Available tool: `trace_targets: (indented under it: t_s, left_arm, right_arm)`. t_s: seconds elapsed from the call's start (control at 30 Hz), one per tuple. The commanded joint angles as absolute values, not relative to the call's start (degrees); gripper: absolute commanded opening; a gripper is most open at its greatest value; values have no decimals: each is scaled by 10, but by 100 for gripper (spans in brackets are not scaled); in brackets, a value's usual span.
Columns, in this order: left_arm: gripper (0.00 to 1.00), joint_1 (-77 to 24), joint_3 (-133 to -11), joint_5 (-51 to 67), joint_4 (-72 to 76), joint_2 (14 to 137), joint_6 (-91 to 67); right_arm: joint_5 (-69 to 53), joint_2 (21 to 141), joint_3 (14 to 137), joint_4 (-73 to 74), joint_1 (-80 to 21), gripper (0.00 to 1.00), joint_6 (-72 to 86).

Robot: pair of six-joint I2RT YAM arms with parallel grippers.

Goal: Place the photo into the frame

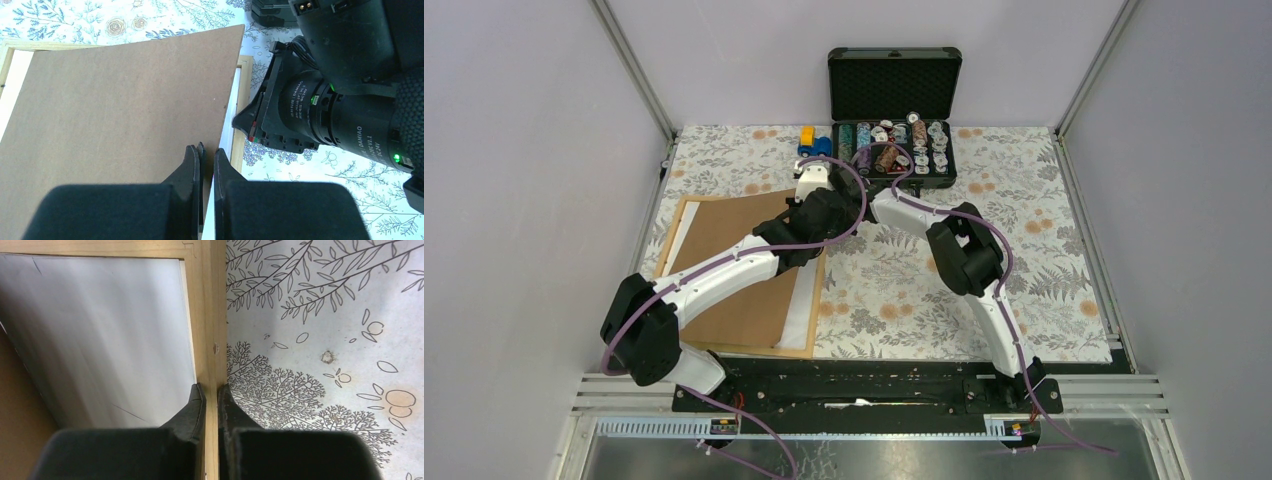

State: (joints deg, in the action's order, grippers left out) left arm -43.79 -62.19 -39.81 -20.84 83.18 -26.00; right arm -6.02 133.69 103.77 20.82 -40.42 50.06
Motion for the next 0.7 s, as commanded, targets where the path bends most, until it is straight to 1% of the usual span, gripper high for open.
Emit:
trace_targets:
  t_s: [0.0,0.07,0.13,0.17,0.23,0.27,0.3,0.37,0.47,0.57,0.6,0.67]
  left_arm:
    - [0,-437,-616,-362,-150,808,-326]
    - [0,-438,-615,-364,-151,808,-326]
    - [0,-437,-615,-367,-154,809,-327]
    - [0,-437,-615,-370,-155,810,-327]
    - [0,-437,-615,-373,-157,814,-327]
    - [0,-437,-614,-372,-156,815,-325]
    - [0,-438,-611,-369,-151,816,-325]
    - [0,-436,-605,-365,-148,815,-327]
    - [0,-434,-616,-354,-159,825,-330]
    - [0,-433,-622,-361,-173,836,-336]
    - [0,-433,-624,-364,-179,841,-337]
    - [0,-433,-626,-368,-186,845,-343]
  right_arm:
    - [-25,1374,1039,248,-405,0,480]
    - [-38,1369,1032,239,-403,0,466]
    - [-74,1355,1002,195,-397,0,463]
    - [-99,1347,982,165,-391,6,469]
    - [-143,1326,946,131,-377,44,482]
    - [-153,1307,922,114,-371,58,486]
    - [-168,1282,888,90,-365,65,489]
    - [-204,1232,813,18,-354,71,500]
    - [-284,1183,720,-113,-338,72,531]
    - [-350,1148,618,-305,-329,77,631]
    - [-364,1144,601,-373,-329,79,668]
    - [-384,1150,593,-461,-329,81,731]
